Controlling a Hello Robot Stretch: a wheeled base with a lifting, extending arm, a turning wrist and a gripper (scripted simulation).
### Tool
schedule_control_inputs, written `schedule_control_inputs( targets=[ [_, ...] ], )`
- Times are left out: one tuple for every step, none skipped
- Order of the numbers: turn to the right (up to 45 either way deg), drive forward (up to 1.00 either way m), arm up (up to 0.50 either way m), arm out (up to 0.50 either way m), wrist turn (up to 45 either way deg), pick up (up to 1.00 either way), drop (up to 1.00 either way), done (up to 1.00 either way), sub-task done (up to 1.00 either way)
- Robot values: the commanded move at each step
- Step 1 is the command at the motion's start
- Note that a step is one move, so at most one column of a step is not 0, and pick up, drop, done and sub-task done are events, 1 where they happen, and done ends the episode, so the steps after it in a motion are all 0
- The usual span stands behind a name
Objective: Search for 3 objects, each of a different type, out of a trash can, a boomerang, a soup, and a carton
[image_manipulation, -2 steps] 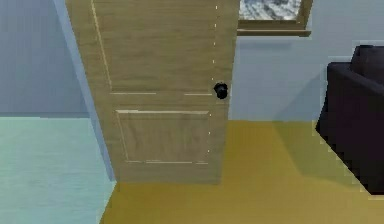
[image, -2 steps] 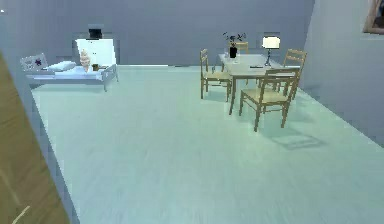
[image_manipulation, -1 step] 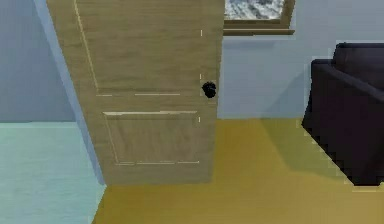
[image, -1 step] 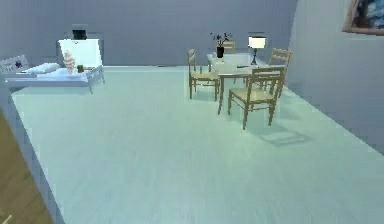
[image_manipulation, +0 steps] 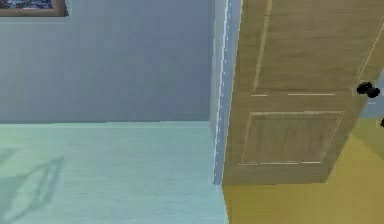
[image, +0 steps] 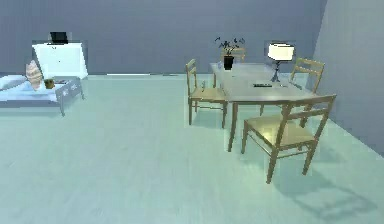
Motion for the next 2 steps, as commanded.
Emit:
schedule_control_inputs(
  targets=[
    [-45.0, 0.0, 0.0, 0.0, 0.0, 0.0, 0.0, 0.0, 0.0],
    [-12.0, 0.0, 0.0, 0.0, 0.0, 0.0, 0.0, 0.0, 0.0]
  ],
)
